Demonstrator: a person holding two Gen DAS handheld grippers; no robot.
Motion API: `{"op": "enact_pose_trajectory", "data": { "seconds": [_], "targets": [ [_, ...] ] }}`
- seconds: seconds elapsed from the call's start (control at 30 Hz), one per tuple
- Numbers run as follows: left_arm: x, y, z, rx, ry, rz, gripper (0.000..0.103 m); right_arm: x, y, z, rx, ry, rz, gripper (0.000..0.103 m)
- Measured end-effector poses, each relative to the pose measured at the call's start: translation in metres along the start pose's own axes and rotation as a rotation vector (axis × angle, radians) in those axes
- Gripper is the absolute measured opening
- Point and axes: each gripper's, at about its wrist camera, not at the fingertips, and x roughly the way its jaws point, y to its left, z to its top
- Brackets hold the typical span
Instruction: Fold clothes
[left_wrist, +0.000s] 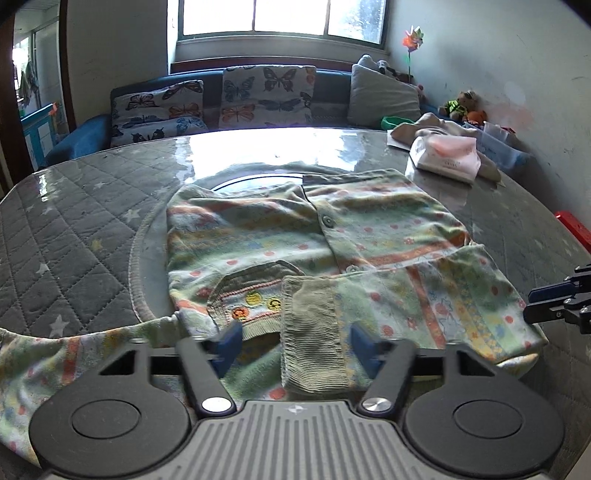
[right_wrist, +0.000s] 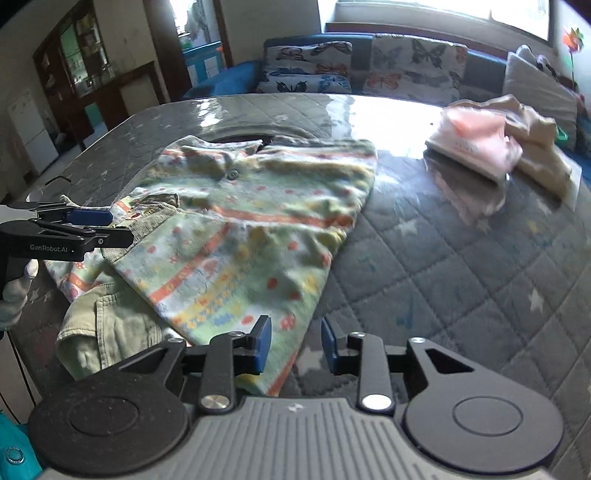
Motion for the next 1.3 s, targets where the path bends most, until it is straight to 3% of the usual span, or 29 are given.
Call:
{"op": "enact_pose_trajectory", "data": {
  "seconds": [0.13, 0.23, 0.33, 0.47, 0.63, 0.77, 0.97, 1.2, 1.3],
  "targets": [
    [0.002, -0.001, -0.001, -0.002, 0.008, -0.015, 0.023, 0.005, -0.002, -0.006, 0.015, 0.006, 0.005, 0.029],
    [-0.003, -0.002, 0.001, -0.004, 0.002, -0.019, 0.01, 0.005, -0.003, -0.008, 0.019, 0.0, 0.009, 0.029],
    [-0.012, -0.003, 0.005, -0.01, -0.017, -0.026, 0.005, 0.005, -0.003, -0.008, 0.015, -0.002, 0.008, 0.03],
    [-0.026, -0.003, 0.006, -0.013, -0.045, -0.016, 0.005, 0.006, 0.0, -0.007, -0.005, -0.002, -0.003, 0.031],
    [-0.026, 0.001, 0.0, -0.024, -0.017, -0.004, 0.005, 0.003, 0.004, -0.003, -0.034, -0.021, -0.037, 0.032],
    [-0.028, -0.003, 0.002, -0.017, -0.032, -0.044, 0.007, -0.005, 0.017, 0.004, -0.092, -0.073, -0.036, 0.032],
    [-0.018, -0.028, 0.01, 0.039, -0.034, -0.102, 0.015, 0.004, 0.033, 0.019, -0.146, -0.121, -0.024, 0.032],
    [-0.003, -0.04, 0.006, 0.063, -0.003, -0.117, 0.031, 0.027, 0.031, 0.037, -0.123, -0.147, -0.013, 0.032],
    [0.002, -0.038, 0.003, 0.063, 0.011, -0.114, 0.032, 0.042, 0.03, 0.039, -0.133, -0.142, -0.05, 0.032]
  ]
}}
